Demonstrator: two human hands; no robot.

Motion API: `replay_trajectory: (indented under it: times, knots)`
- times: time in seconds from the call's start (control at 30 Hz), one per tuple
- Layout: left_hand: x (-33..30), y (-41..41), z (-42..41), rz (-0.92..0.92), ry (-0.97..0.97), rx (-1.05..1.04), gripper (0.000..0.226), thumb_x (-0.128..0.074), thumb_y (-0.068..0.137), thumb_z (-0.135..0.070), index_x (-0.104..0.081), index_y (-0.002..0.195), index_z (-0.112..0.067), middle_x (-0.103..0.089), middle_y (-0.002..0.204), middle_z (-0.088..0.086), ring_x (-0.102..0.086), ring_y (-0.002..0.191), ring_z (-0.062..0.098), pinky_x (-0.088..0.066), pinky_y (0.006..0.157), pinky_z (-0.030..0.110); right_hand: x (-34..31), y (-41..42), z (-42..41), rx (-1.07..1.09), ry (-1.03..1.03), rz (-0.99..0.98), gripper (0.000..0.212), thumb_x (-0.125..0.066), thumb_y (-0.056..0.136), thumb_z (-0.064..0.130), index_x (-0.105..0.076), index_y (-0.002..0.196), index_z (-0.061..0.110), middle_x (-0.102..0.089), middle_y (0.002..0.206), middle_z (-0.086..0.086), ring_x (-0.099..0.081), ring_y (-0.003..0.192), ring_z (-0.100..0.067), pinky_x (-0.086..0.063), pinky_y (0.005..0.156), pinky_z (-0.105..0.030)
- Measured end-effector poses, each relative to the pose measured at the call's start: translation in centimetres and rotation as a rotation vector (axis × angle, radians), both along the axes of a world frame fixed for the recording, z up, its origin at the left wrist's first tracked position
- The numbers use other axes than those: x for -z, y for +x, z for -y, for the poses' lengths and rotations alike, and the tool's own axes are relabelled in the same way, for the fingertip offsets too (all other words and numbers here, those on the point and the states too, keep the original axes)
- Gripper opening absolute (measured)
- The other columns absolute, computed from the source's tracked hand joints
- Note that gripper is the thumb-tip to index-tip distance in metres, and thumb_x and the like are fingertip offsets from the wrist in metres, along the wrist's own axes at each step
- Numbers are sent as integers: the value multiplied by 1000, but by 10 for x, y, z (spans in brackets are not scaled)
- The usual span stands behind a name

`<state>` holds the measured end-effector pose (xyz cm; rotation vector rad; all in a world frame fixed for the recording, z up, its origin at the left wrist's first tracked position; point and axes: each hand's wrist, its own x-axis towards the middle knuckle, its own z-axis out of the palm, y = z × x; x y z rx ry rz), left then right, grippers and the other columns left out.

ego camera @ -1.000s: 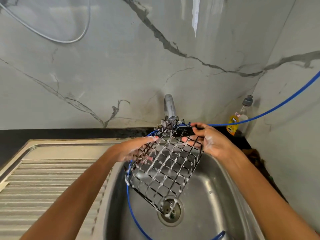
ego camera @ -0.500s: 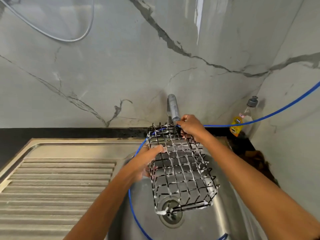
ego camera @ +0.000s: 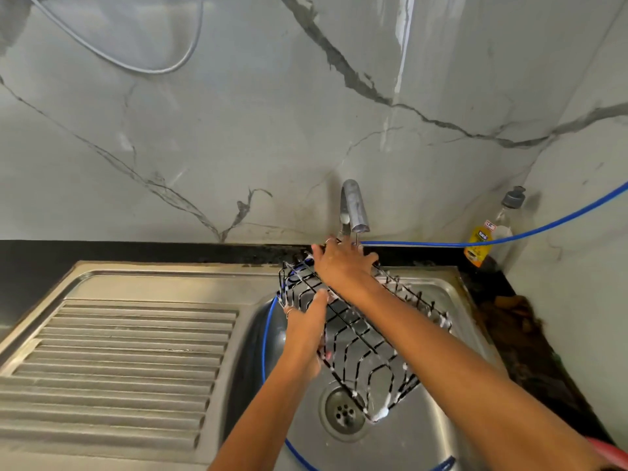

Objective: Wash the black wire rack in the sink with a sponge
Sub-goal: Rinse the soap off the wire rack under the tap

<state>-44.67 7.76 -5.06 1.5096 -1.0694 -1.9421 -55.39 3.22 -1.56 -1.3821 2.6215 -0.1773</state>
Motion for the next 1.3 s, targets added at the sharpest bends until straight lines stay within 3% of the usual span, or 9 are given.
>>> replay_trajectory:
  times: [0.2, 0.37, 0.47, 0.6, 0.73, 0.87, 0.97, 1.17, 1.3]
  knots:
    - [-4, 9, 1, -83, -19, -66, 87, -58, 76, -61, -31, 149, -21, -57, 128, 7, -57, 84, 21, -51, 63, 33, -6, 2, -69, -517, 19, -38, 55, -11, 101, 47, 3, 151, 30, 12, 159, -1, 13, 146, -17, 9, 117, -41]
    - [-10, 18, 6, -75, -90, -93, 75, -57, 91, -44, -18, 151, -22, -43, 145, 11, -52, 120, 31, -50, 80, 38, -1, -12, -131, -699, 54, -79, 58, -1, 94, 57, 23, 144, 40, 32, 150, 15, 33, 137, -5, 20, 114, -33]
    - [-14, 22, 9, -62, -129, -54, 76, -59, 91, -38, -16, 152, -21, -42, 144, 13, -55, 109, 26, -47, 65, 29, -2, -26, -143, -720, 29, -57, 54, 0, 92, 58, 17, 142, 49, 26, 151, 23, 29, 137, 4, 20, 112, -28]
    - [-18, 22, 6, -25, -138, 30, 79, -60, 91, -35, -15, 153, -19, -44, 143, 11, -50, 117, 27, -46, 82, 36, -1, -33, -112, -584, -54, -4, 49, -3, 93, 58, 9, 141, 54, 17, 153, 22, 18, 141, -3, 12, 115, -42]
    - [-19, 16, -1, 26, -103, 101, 60, -59, 90, -34, -36, 142, -14, -50, 89, 3, -48, 73, 14, -44, 64, 32, 2, -37, -49, -461, -111, -50, 50, -8, 96, 58, -2, 145, 49, 5, 158, 11, 3, 146, -15, -4, 117, -52]
    - [-17, 17, -7, -8, -42, 148, 54, -63, 84, -41, -47, 131, -19, -49, 130, 10, -57, 103, 24, -45, 74, 35, 0, -41, -7, -361, -93, -56, 55, -12, 98, 56, -36, 143, 36, -28, 155, -5, -32, 139, -25, -25, 111, -51]
    - [-17, 15, -12, -51, -12, 165, 53, -59, 88, -43, -46, 133, -19, -38, 146, 14, -46, 127, 34, -42, 87, 38, -5, -38, 2, -179, -116, -30, 54, -18, 100, 50, -57, 110, 13, -59, 124, -17, -57, 110, -30, -43, 92, -40]
    - [-20, 13, -14, -105, 75, 134, 39, -59, 88, -38, -54, 120, -15, -32, 150, 23, -30, 140, 36, -30, 110, 46, -14, -30, -4, -440, -75, -118, 43, -21, 101, 35, -57, 110, 12, -61, 96, -12, -57, 106, -34, -37, 85, -46]
    - [-20, 9, -9, -101, 3, 100, 103, -68, 52, -47, -33, 146, -23, -37, 149, 18, -47, 129, 32, -39, 102, 42, -10, -30, -39, -584, 35, -107, 59, -15, 100, 51, -10, 152, 25, -8, 160, -1, -4, 147, -23, 7, 113, -59]
